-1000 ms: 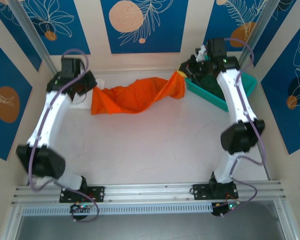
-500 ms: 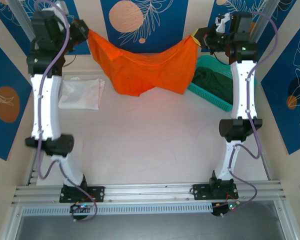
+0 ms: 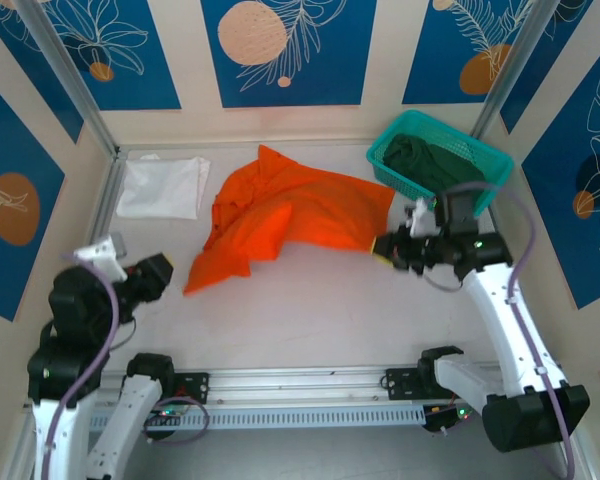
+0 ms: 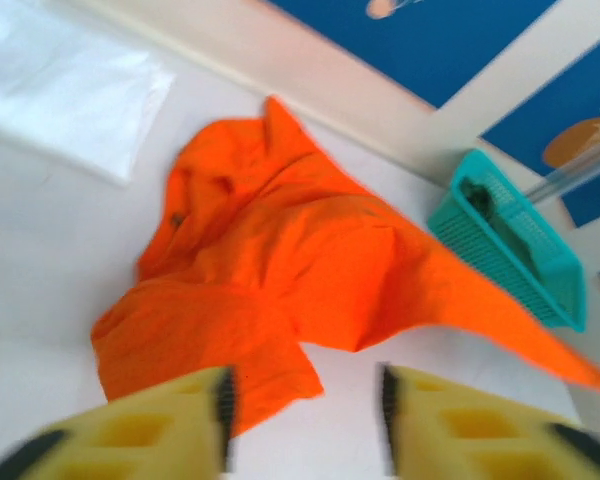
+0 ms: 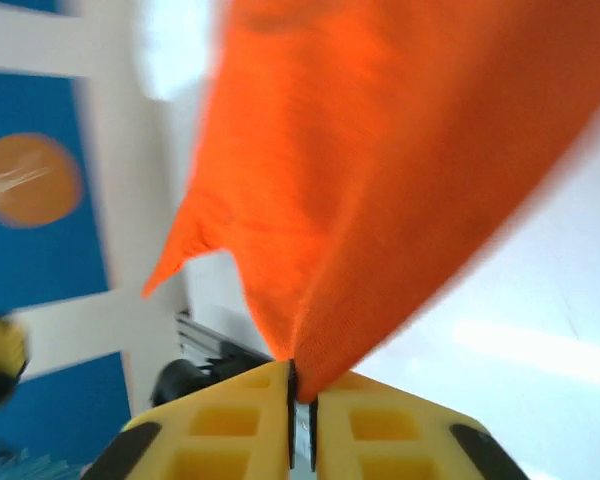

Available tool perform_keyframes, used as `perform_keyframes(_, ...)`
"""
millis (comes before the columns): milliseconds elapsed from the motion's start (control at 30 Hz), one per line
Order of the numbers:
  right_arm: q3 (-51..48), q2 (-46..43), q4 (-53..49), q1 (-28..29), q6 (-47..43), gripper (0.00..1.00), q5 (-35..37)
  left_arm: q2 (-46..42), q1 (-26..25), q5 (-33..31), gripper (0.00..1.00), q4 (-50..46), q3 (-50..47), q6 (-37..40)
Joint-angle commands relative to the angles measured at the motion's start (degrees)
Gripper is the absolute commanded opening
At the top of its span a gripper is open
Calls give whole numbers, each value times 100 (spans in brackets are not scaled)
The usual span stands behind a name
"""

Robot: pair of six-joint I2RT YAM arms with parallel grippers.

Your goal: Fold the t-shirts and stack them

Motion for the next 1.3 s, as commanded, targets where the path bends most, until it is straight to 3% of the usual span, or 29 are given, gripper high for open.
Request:
perform_keyframes(0,-866,-306,-708,-132,262,42,625,-423,-22,-1303,74,-1114,-228,-658)
perform_keyframes(33,-892,-303,-891,-229,374,49,788,-392,-23,-1688,81,-1172,-165,-740)
perform_keyframes(100,-707,-262,-1133,-389,589,57,1212,-23,-18,-1834,82,-874,-91,-635)
perform_keyframes(167,-337,-192,-1293,-583,738,62,1810,643,-24,-1612,83,-469,-55,-490)
perform_keyframes(267,27,20,-827,-685,821,64,1956,1909,-23,-1004,79,34,41,-286)
perform_keyframes(367,32,670,-344,-547,960,60,1390,3109,-49,-387,74,219,-20,-268)
perform_keyframes(533,-102,2182,371,291,827,43,1133,4309,-578,-274,69,298,-399,-240)
perform_keyframes(733,-23,3592,592,855,795,37,1343,5144,-1437,-442,61,681,-928,-579)
perform_keyframes(933,-652,3803,938,828,1097,42,1555,5647,-1894,-579,60,807,-1691,-895)
perform_keyframes(1067,-828,3615,797,639,1302,49,1809,5777,-2149,-562,60,727,-1939,-1117)
perform_keyframes(1267,-1297,3228,688,-233,1580,51,1678,5780,-2420,-267,59,702,-2183,-1474)
